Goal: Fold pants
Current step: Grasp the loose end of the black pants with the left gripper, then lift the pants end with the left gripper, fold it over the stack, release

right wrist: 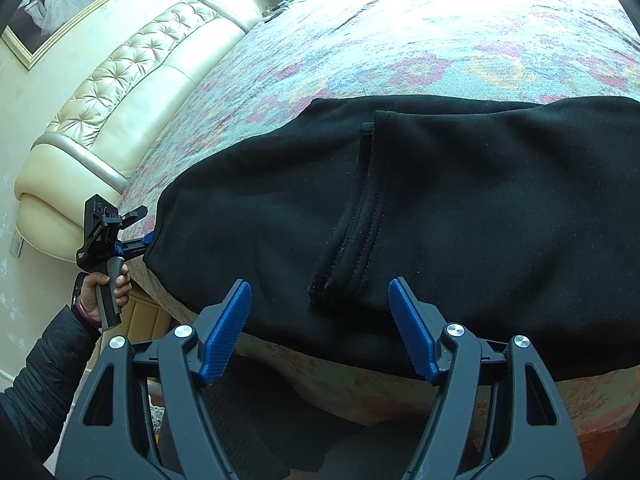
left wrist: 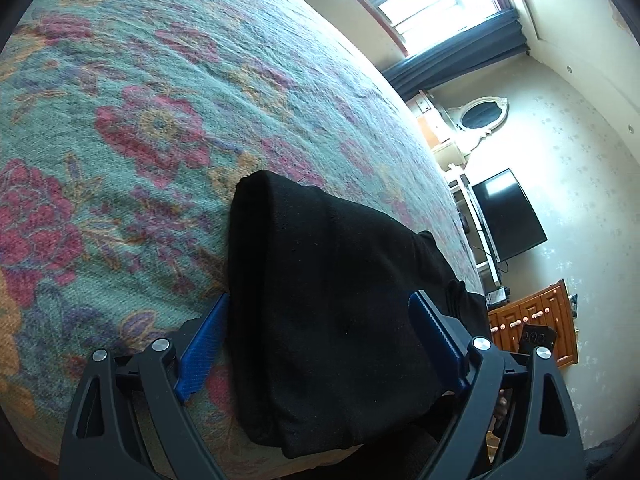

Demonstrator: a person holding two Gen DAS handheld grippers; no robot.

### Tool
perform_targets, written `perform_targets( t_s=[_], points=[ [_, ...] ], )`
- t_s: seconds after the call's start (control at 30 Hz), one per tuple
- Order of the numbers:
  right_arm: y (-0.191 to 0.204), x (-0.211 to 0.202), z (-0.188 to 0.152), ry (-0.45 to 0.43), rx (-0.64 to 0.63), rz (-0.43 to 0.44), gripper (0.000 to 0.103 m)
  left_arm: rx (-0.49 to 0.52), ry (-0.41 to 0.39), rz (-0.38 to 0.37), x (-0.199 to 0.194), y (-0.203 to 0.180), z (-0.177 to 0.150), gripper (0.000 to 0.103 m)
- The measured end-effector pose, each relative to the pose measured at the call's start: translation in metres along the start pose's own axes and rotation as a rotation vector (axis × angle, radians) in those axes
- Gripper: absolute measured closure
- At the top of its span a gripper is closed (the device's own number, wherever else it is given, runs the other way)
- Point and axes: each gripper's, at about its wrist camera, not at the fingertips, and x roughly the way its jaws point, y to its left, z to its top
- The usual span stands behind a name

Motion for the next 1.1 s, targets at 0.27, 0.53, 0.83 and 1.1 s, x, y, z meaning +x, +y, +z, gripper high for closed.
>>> perform_targets(
  t_s=[0.27,0.53,0.83,1.1],
  points=[
    [0.005,0.004,0.000,0.005,-0.021,-0.011,0.025,0.087,0.071,-0.069,0.026,-0.023,-0.004,0.015],
    [0.010,0.004,-0.002,0.006,-0.061,-0.042,0.025,0.077,0.089,-0.035,0.035,-0.027,0.001,0.015],
    [0.009,0.004,-0.003,0.001,-0.056,-0.036,0.025,0.009,0.087,0.089,0.032,-0.008,0.002,0.069],
    [0.008,0.003,-0.002,-0.003,-0.051,-0.032,0.025,0.011,0.072,0.097,0.030,-0.015,0.005,0.088]
  ],
)
